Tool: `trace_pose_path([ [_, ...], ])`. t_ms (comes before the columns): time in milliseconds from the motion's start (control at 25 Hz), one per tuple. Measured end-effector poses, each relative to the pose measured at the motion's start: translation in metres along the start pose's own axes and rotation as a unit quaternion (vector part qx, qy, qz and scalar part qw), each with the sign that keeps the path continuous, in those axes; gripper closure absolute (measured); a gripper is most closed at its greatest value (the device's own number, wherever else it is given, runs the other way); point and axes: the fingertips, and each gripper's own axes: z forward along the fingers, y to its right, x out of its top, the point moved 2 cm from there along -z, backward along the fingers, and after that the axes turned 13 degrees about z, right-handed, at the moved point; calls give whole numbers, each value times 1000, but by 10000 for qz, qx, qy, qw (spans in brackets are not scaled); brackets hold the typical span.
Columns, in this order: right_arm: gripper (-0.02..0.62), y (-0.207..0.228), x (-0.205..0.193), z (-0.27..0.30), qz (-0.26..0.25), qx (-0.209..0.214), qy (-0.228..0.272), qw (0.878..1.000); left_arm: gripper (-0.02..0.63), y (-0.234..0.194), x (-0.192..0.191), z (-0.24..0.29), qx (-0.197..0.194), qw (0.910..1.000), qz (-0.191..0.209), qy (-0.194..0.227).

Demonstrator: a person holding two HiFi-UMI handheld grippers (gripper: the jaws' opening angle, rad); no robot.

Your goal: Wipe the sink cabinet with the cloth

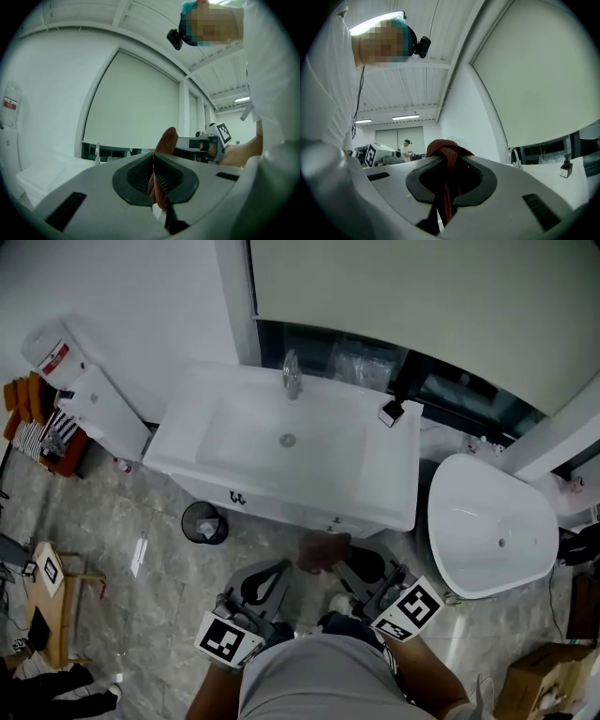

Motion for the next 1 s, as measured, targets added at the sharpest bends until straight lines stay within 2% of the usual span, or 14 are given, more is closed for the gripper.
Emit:
trace_pose_path([
  [120,550,-8,-3,-7,1,-42,32,10000,595,3,4,-6,12,10000,8,72],
  [280,551,-7,-12,-15,-42,-363,81,9993,595,6,2,-10,9,10000,34,77],
  [440,551,-4,-15,-17,8,-365,84,9993,594,5,5,-7,23,9999,29,148],
  [1000,551,11,-10,-34,-29,-544,152,9984,594,18,0,-5,24,10000,60,8],
])
